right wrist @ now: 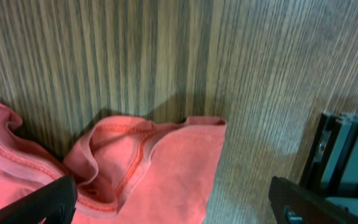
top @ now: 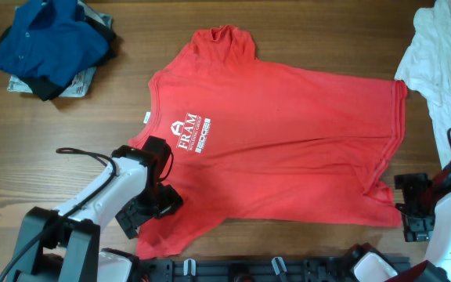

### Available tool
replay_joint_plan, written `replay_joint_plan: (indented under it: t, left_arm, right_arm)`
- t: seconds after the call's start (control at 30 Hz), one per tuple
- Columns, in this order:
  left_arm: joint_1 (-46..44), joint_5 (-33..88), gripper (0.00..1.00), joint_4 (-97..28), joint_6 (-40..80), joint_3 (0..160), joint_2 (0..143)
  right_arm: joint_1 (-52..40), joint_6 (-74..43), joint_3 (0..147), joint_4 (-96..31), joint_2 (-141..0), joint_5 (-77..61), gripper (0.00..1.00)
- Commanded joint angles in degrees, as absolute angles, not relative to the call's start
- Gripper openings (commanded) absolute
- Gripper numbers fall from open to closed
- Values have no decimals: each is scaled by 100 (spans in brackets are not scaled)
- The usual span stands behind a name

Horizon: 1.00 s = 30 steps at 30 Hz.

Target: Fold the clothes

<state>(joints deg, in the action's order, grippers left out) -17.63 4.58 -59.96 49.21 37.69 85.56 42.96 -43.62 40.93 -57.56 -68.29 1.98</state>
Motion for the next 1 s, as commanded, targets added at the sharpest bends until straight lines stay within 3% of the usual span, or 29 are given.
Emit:
replay_joint_plan:
  t: [0.0, 0.2, 0.6, 0.7, 0.83, 0.87, 0.93, 0.97]
  left_arm:
    - [-1774, 467, 100, -5931, 4974, 3647, 8604]
    - [-1774, 467, 100, -5933, 4974, 3647, 8604]
    - [-1774, 467, 100, -5931, 4974, 3647, 8604]
    - [-1774, 467, 100, -5931, 4974, 3647, 8604]
    - [-1774, 467, 100, -5931, 4974, 3647, 8604]
    - [-1774, 467, 100, -5931, 4974, 3647, 8604]
    - [-1774, 467, 100, -5931, 4976, 3647, 8604]
    - [-1774, 467, 100, -5931, 4974, 3647, 8604]
  right_arm:
    - [4348, -4274, 4029, -5736, -6792, 5, 100]
    - [4348, -4713, 2762, -4552, -6792, -563, 100]
    - [4348, -5439, 2659, -4195, -6792, 73, 97]
    - [4348, -5417, 2652, -4139, -6827, 311, 82]
    - [4348, -5404, 2652, -3940, -7190, 325, 50]
    - [4348, -5349, 2652, -3879, -7310, 320, 35]
    - [4348, -5332, 2655, -3859, -7352, 301, 21]
    - [4348, -5334, 2657, -3861, -7352, 298, 7]
